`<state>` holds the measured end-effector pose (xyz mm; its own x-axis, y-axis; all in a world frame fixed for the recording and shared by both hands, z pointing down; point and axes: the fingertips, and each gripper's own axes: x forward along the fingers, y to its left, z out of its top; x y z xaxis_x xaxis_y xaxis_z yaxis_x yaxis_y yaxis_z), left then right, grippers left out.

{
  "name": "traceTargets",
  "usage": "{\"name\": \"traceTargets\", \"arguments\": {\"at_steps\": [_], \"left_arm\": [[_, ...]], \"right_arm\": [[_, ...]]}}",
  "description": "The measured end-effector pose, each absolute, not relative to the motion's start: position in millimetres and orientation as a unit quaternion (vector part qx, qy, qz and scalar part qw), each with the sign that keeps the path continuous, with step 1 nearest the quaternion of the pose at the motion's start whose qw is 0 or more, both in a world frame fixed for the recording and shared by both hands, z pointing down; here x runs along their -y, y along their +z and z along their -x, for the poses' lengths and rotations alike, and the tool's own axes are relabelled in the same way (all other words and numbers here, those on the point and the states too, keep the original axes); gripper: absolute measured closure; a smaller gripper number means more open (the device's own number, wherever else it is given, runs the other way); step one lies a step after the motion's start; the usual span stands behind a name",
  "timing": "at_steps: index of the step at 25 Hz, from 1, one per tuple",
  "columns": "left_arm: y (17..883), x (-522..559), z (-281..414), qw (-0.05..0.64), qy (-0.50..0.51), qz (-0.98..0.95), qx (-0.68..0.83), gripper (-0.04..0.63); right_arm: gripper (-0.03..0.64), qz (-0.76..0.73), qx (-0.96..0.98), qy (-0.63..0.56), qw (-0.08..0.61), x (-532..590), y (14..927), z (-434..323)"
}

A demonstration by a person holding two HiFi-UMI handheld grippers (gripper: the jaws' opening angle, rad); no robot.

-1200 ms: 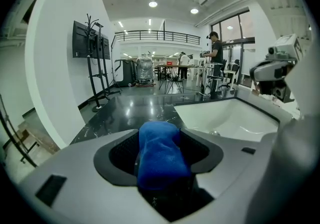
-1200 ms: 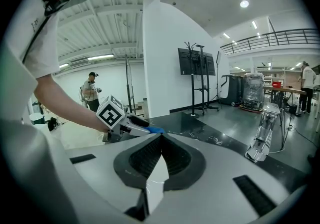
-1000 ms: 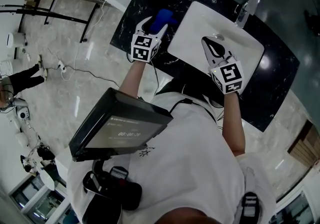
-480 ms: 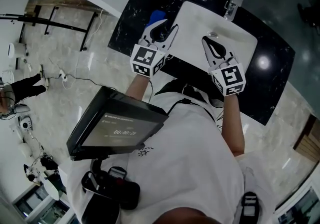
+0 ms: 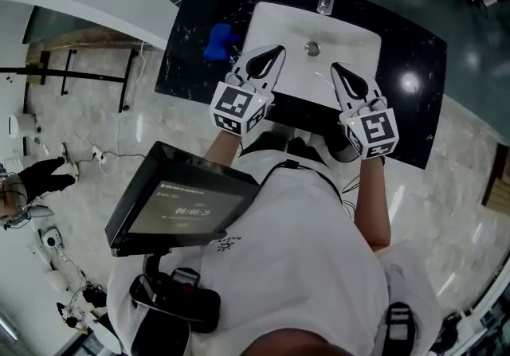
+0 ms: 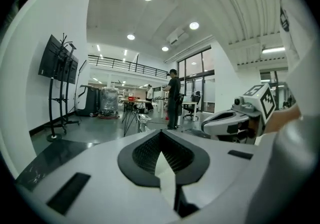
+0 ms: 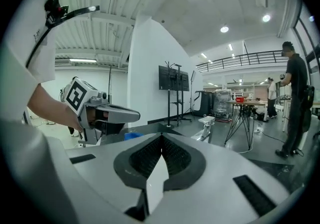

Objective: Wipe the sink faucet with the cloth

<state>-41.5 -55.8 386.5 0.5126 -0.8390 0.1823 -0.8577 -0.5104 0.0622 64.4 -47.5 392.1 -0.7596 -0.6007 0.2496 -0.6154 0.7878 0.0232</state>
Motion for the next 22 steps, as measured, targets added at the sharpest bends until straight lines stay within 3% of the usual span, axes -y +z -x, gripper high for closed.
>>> {"name": "traceTargets", "arguments": {"at_steps": [8, 22], "left_arm": [[359.8, 1.6, 24.4, 0.059, 0.044, -0.897, 0.436, 0.594], [364.2, -163.3, 77.6, 0.072, 0.025, -0.914, 0.399, 0.594]], "right_arm": [[0.614, -0.391, 0.912, 0.024, 0.123, -2.8, 382.3, -90.0], [0.614, -0.447, 0.889, 0.04, 0.091, -168.2, 376.1, -41.6]]}}
